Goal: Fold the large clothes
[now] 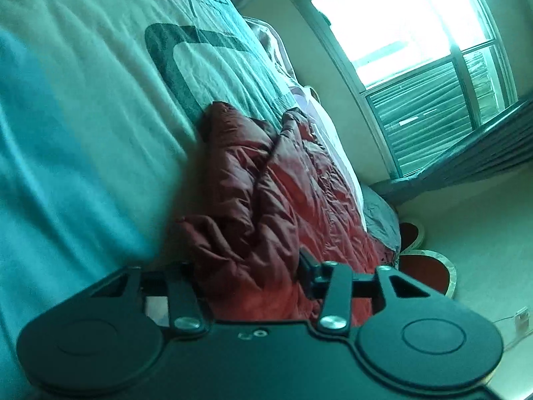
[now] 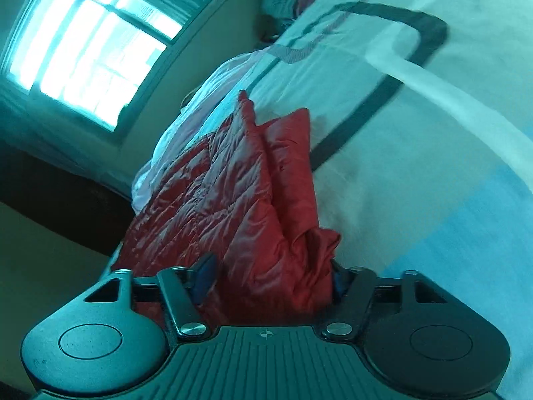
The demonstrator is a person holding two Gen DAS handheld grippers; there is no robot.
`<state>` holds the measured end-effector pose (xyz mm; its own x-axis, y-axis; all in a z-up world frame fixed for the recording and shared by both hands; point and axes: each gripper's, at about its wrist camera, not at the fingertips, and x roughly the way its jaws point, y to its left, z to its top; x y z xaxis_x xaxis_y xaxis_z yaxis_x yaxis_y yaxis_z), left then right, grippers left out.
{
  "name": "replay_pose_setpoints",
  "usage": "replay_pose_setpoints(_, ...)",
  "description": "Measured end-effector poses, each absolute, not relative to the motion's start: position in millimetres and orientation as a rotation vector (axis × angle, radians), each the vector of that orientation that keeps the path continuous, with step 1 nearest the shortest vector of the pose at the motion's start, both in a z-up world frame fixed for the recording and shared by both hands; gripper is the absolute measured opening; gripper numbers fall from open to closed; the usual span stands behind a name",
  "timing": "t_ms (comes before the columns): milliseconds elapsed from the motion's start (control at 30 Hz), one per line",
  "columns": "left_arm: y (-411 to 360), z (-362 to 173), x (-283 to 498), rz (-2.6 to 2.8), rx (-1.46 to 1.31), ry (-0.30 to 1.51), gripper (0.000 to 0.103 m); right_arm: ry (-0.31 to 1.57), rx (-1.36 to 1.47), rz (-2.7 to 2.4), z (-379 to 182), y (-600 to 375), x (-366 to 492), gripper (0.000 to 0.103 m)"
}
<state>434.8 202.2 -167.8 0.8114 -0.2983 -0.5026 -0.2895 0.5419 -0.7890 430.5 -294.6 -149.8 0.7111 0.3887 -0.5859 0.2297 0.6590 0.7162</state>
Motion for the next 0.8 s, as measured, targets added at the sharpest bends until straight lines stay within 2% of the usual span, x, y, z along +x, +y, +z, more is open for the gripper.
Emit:
replay_pose_setpoints(100, 202.3, -168.7, 438.7, -0.018, -1.012, 0.653, 0.023, 0.797, 0.829, 0.125, -148.4, -290.6, 433.8, 0.024)
replay_pose_setpoints(200, 200.3, -160.3, 435.0, -0.037, -0.981, 0.629, 0.016, 0.783, 0.773, 0.130, -137.9, -281.6, 432.5, 0.016)
replay_pose_setpoints(467, 193.4, -134.9, 395.1, -0.051, -0.927, 0.622, 0.016, 0.778, 0.699, 0.148, -107.8, -278.4, 402.8, 0.014)
replay_pose_setpoints(800, 183.8, -129.7, 313.6, -0.041, -0.920, 0.649, 0.016, 0.803, 0.684, 0.152, -97.8, -292.6, 316.0, 0.014)
